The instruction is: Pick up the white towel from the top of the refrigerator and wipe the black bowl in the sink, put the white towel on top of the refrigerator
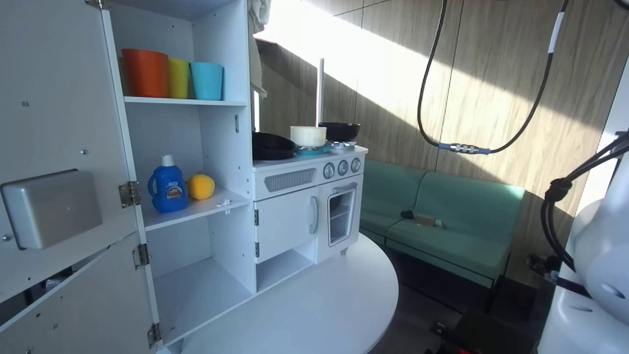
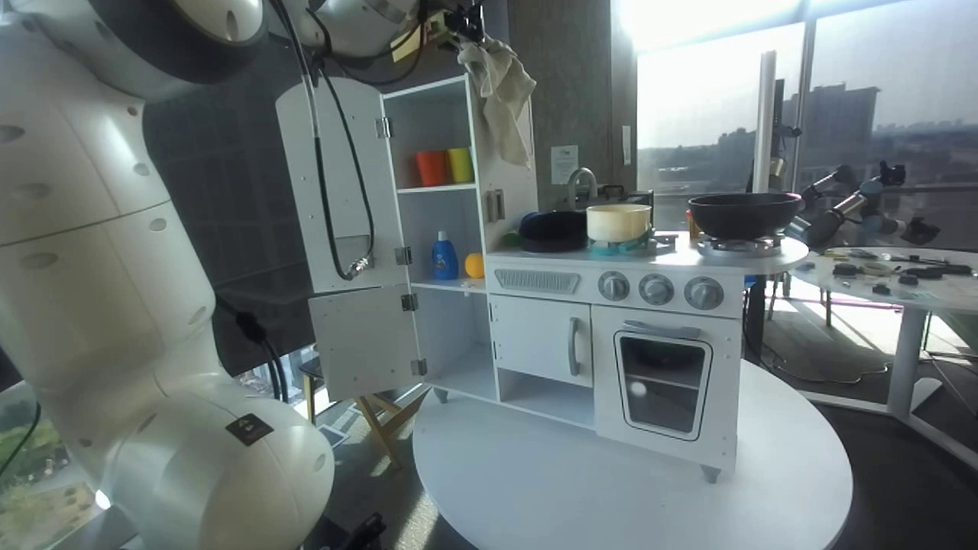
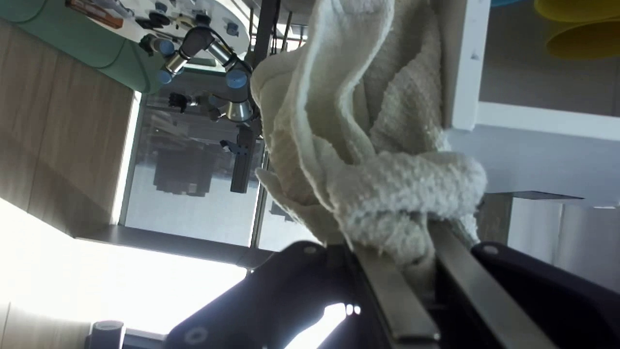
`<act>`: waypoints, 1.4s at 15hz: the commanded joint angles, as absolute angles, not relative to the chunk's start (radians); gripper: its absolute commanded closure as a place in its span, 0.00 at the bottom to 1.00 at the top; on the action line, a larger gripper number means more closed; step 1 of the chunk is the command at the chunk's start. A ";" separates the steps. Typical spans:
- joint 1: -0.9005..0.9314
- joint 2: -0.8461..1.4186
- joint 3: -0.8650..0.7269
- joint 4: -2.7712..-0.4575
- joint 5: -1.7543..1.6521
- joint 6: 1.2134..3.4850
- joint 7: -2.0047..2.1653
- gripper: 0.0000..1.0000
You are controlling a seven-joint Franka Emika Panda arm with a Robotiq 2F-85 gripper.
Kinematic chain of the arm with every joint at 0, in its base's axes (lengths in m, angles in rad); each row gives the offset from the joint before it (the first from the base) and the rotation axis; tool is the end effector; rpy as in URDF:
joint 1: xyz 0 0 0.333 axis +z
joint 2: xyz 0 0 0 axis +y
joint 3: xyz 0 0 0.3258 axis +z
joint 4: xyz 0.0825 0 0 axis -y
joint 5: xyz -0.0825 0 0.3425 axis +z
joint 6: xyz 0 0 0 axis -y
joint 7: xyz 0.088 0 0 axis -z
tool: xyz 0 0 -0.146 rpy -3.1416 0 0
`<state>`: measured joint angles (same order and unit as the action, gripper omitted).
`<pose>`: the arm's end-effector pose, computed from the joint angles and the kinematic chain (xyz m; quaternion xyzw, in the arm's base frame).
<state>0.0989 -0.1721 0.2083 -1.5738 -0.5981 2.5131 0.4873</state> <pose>0.4938 0.1645 0.8218 0.8154 0.0461 0.5725 0.0719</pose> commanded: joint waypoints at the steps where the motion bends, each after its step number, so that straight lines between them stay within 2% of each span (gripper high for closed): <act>1: 0.072 -0.167 0.271 -1.527 -0.731 2.556 0.577 0.89; 8: 0.109 -0.016 0.321 -1.362 -0.913 2.555 0.641 0.89; 15: 0.247 0.243 0.284 -1.111 -0.885 2.584 0.549 0.89; 18: 0.242 0.316 0.337 -1.030 -0.887 2.572 0.517 0.89; 19: 0.250 0.334 0.340 -1.004 -0.883 2.565 0.511 0.72; 20: 0.255 0.347 0.343 -0.985 -0.876 2.561 0.504 0.60; 21: 0.261 0.359 0.344 -0.965 -0.877 2.555 0.506 0.55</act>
